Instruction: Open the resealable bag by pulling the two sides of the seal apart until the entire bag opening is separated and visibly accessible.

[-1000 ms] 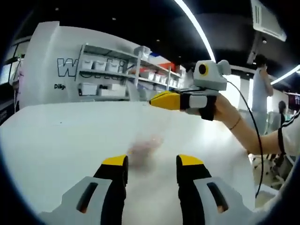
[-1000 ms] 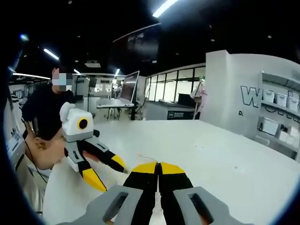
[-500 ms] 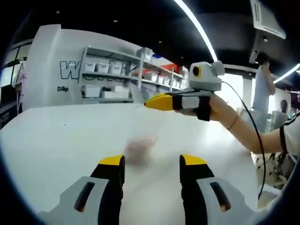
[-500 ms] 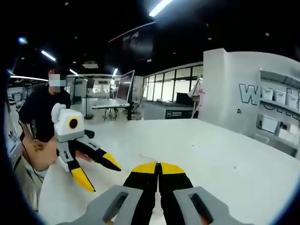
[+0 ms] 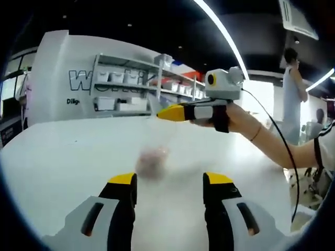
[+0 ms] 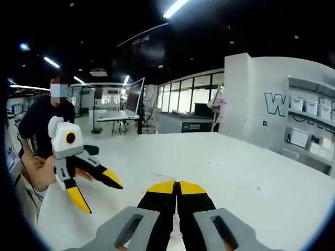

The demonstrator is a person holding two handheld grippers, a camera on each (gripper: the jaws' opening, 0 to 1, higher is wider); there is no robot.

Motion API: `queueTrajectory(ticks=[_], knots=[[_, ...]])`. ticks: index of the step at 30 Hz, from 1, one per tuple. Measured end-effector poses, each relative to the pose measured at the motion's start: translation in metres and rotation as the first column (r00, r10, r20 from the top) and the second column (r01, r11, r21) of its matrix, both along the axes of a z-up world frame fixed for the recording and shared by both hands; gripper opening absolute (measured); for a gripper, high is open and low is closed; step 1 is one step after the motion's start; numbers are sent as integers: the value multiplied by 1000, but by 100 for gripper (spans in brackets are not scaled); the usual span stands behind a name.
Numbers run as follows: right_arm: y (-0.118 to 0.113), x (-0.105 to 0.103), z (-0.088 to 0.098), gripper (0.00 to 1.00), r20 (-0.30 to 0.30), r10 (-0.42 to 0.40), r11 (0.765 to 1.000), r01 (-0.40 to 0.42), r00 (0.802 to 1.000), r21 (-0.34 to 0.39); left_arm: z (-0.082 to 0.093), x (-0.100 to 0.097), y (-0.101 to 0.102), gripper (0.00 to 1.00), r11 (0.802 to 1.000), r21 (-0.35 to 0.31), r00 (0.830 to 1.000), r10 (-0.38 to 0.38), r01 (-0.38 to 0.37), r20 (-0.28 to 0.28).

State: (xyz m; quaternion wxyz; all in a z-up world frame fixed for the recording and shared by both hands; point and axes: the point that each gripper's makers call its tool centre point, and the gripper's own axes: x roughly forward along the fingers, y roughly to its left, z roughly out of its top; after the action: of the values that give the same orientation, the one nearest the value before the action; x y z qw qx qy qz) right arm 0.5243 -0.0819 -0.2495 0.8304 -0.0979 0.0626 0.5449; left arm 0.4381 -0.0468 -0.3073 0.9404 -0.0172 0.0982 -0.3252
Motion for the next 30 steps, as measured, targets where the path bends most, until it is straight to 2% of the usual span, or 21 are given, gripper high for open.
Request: queueTrajectory(ticks=[7, 11, 22, 30], knots=[[2, 8, 1, 0, 18, -10, 1000, 10, 1000, 1, 0, 1, 1, 51, 1000, 1, 1000, 4, -4, 1], [2, 14, 1, 0, 27, -13, 1000, 13, 1000, 1, 2, 1, -2, 54, 1000, -20, 1000, 0, 0, 2], [6, 33, 3, 0, 44, -29, 1000, 29, 999, 2, -3, 4, 2, 55, 1000, 11, 1000, 23, -23, 1], [8, 48, 1, 0, 40, -33, 999, 33, 999, 6, -6, 3, -3, 55, 1000, 20, 1000, 12, -12, -6]])
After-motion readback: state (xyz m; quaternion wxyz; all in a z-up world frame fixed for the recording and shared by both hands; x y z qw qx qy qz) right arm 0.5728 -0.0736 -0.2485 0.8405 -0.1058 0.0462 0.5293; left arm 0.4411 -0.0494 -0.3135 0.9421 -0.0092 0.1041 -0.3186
